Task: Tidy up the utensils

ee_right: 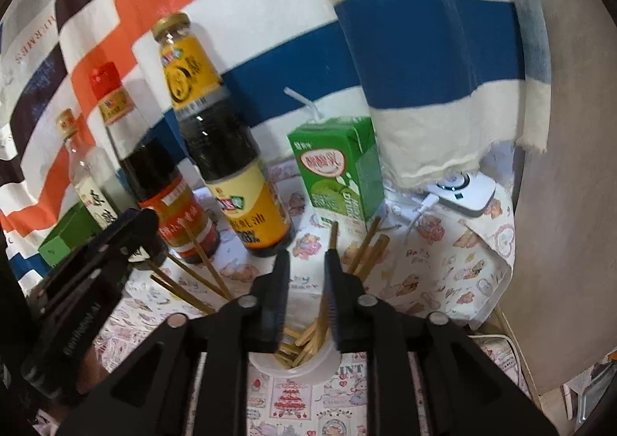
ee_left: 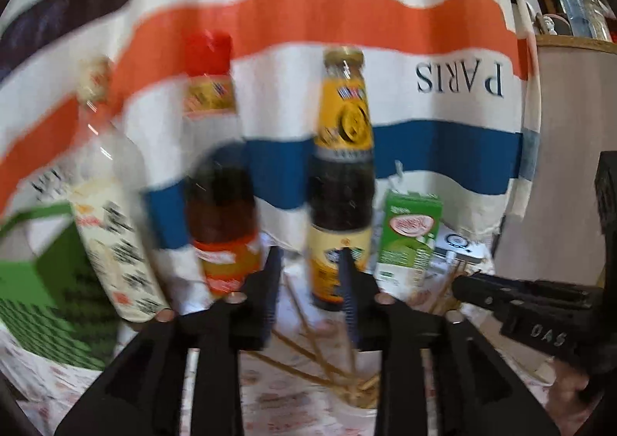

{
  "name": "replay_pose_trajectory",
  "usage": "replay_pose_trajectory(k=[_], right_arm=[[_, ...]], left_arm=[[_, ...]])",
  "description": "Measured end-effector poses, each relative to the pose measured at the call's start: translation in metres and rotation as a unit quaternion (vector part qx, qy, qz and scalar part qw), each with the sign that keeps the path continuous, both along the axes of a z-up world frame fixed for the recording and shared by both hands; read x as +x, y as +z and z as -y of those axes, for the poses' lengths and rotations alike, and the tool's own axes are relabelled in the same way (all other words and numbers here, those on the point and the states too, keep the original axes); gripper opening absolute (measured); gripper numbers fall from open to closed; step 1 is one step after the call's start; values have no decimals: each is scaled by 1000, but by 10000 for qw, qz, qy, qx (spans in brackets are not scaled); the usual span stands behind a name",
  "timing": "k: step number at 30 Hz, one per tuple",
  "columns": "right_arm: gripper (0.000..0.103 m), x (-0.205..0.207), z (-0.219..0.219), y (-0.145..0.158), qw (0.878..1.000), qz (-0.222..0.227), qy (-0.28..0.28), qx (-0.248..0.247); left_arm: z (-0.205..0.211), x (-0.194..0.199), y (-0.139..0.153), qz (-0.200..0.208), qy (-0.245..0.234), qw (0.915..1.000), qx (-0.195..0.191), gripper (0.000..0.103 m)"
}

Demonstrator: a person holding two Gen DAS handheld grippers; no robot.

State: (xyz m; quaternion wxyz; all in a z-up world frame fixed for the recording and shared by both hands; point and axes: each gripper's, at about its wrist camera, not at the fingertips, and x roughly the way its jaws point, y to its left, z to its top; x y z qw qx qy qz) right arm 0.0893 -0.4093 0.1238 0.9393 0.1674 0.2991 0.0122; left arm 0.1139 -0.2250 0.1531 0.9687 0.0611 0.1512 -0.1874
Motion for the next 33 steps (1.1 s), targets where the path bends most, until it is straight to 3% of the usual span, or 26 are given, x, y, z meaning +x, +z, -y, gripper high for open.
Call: replay_pose_trajectory(k=[1, 4, 7, 10, 13, 16, 20, 22, 29, 31, 33], right_arm=[[26, -3, -1, 3, 10000, 65, 7, -40], [26, -13, -9, 13, 9990, 325, 37, -315], [32, -27, -15, 26, 9973, 678, 104, -272], [39, -39, -23, 38, 9944, 970, 318, -284], [53, -49, -35, 49, 9917, 1158, 412, -377], [61, -63, -44, 55, 9887, 1358, 411, -482], [88, -85, -50, 53, 9863, 1532, 306, -533], [94, -97, -52, 48, 9846, 1621, 295, -581], [102, -130, -73, 7, 9757, 1775, 298, -1251], [103, -132, -74, -4, 9760, 1765, 177, -1263], [103, -135, -74, -16, 9761, 1750, -111, -1283]], left_arm=[[-4, -4, 3, 96, 56, 9999, 28, 57], [-22, -16, 11, 270, 165, 9995, -33, 67], [-35, -27, 20, 274, 270, 9992, -53, 78], [-52, -45, 25, 524, 357, 9980, -72, 89], [-71, -62, 29, 805, 578, 9951, -58, 90], [-90, -74, 31, 828, 658, 9944, -85, 95], [-111, -103, 27, 1053, 699, 9919, -96, 102], [-116, -119, 21, 1124, 636, 9916, -51, 102], [-134, -160, -25, 1195, 356, 9919, -245, 102], [-140, -164, -41, 1324, 386, 9903, -164, 102], [-142, -160, -55, 1202, 525, 9914, 12, 102]])
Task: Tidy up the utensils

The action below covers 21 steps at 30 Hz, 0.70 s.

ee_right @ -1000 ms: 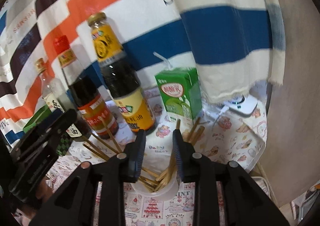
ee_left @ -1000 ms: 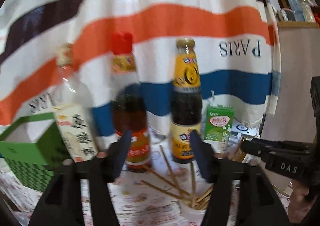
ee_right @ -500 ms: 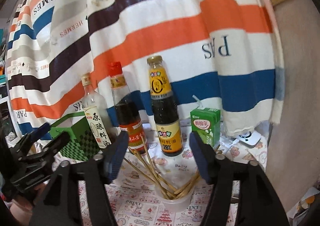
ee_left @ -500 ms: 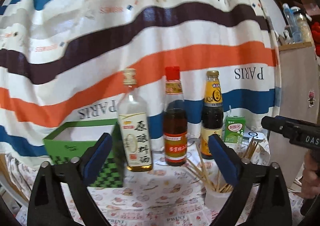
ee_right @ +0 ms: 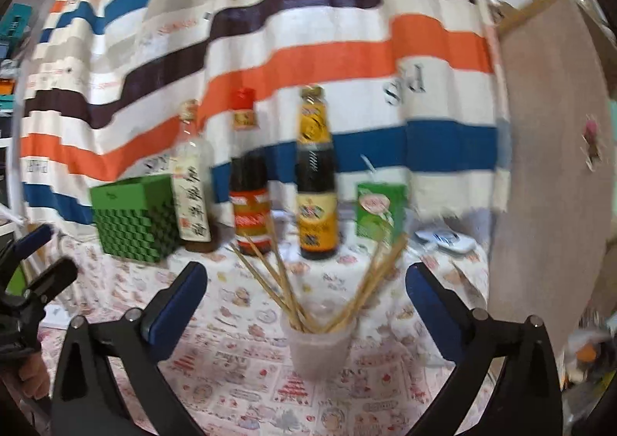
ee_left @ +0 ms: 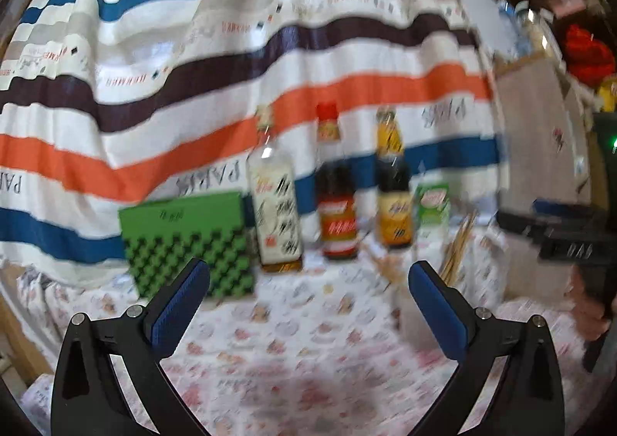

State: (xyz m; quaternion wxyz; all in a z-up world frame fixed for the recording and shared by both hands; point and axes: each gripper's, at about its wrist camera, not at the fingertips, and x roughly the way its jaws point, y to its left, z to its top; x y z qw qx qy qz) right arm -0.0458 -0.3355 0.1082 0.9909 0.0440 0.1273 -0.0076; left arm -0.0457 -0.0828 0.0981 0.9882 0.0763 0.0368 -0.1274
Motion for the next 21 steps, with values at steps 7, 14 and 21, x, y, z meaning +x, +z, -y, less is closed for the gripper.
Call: replay_pose_trajectory(k=[7, 14, 21], right_arm=[[103, 2, -6, -36, 9997, 75, -146, -166], [103, 19, -5, -68, 9997, -248, -21, -58], [103, 29, -14, -84, 9986, -477, 20, -232]], left_arm=[[-7, 9, -40, -242, 329, 9991, -80, 102], [-7, 22, -70, -436, 640, 9970, -55, 102], [-17, 33, -75, -752, 627, 9945, -360, 102]])
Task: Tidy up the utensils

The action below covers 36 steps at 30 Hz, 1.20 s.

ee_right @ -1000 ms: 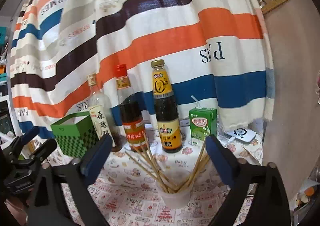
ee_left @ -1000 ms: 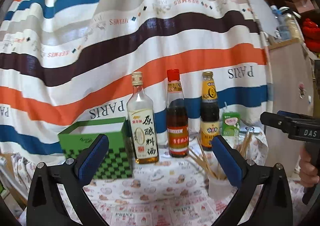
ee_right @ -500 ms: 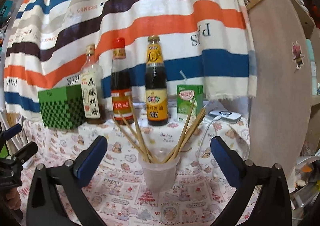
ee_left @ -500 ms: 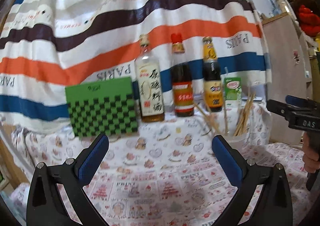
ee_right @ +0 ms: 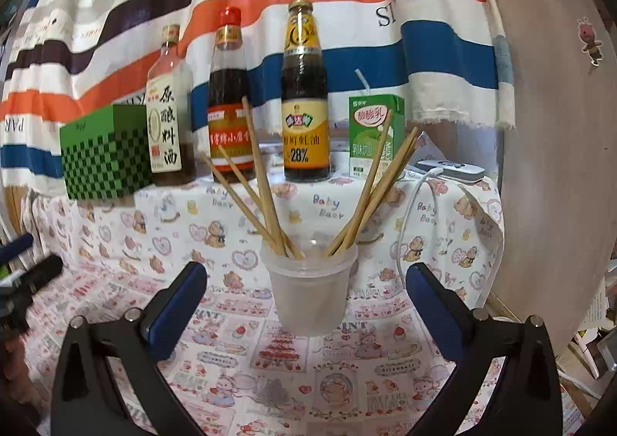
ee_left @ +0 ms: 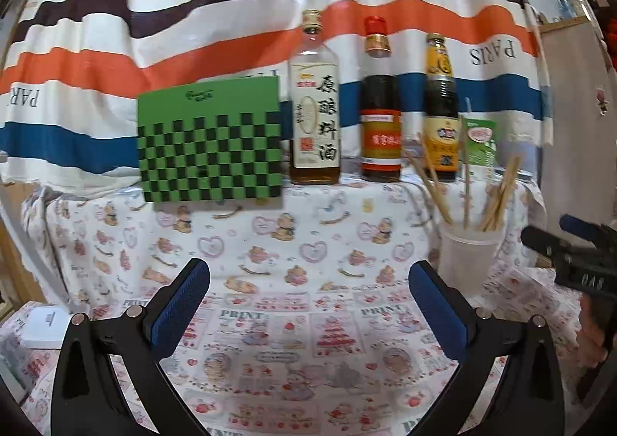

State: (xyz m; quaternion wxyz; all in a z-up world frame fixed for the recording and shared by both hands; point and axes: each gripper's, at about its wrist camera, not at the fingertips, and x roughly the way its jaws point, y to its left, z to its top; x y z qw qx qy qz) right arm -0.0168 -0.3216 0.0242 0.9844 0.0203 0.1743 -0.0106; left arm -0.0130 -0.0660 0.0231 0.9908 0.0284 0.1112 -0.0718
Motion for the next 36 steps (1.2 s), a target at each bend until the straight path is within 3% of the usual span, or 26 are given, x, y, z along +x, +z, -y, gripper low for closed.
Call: replay_pose_trajectory(k=[7, 10, 14, 36], right_arm=[[103, 2, -4, -4, 9999, -99, 0, -88], [103, 3, -3, -5, 9999, -132, -27, -76], [103, 3, 1, -6, 9998, -165, -138, -5], [103, 3, -2, -7, 9997, -223, -71, -61]], left_arm=[[-11, 11, -5, -318, 479, 9983, -81, 102], [-12, 16, -8, -501, 454, 9977, -69, 102], [-5, 15, -9, -498, 408, 9979, 92, 102], [-3, 18, -9, -600, 182, 9980, 85, 103]])
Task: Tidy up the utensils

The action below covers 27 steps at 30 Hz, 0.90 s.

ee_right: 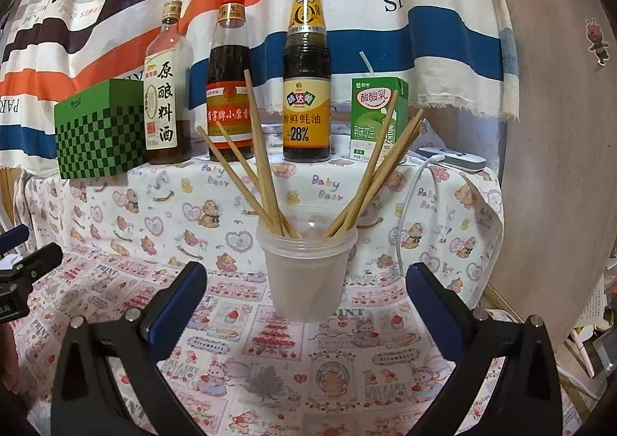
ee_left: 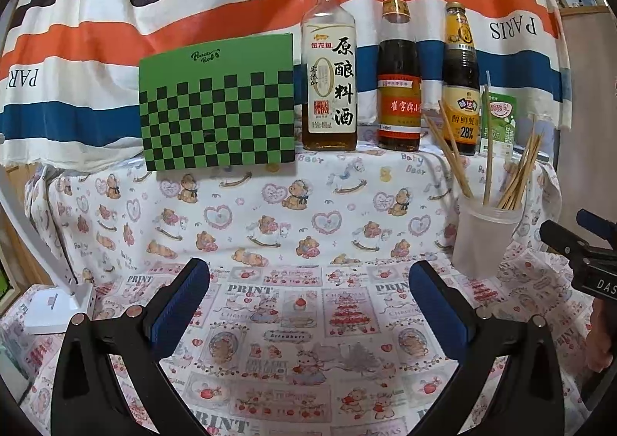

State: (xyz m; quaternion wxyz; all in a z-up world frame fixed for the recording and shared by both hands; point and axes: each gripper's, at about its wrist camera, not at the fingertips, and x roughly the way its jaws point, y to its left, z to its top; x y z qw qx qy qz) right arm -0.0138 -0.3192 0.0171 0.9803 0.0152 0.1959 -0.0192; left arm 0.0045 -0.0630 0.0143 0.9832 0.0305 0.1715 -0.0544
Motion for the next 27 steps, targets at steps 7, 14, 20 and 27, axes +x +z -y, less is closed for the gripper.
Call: replay_pose_trajectory(k=[7, 14, 20, 27], right_arm=[[103, 0, 0, 0, 10000, -1, 1, 3], [103, -1, 1, 0, 10000, 3, -14, 22], [103, -1, 0, 0, 10000, 1, -11, 17], [103, -1, -1, -1, 10000, 1, 15, -8]], left_arm=[[0, 0, 1, 25, -3, 10000, 10, 103], [0, 0, 1, 27, -2, 10000, 3, 103], [3, -1, 1, 47, 23, 9999, 88, 103], [1, -3, 1, 101, 33, 9999, 56, 103]])
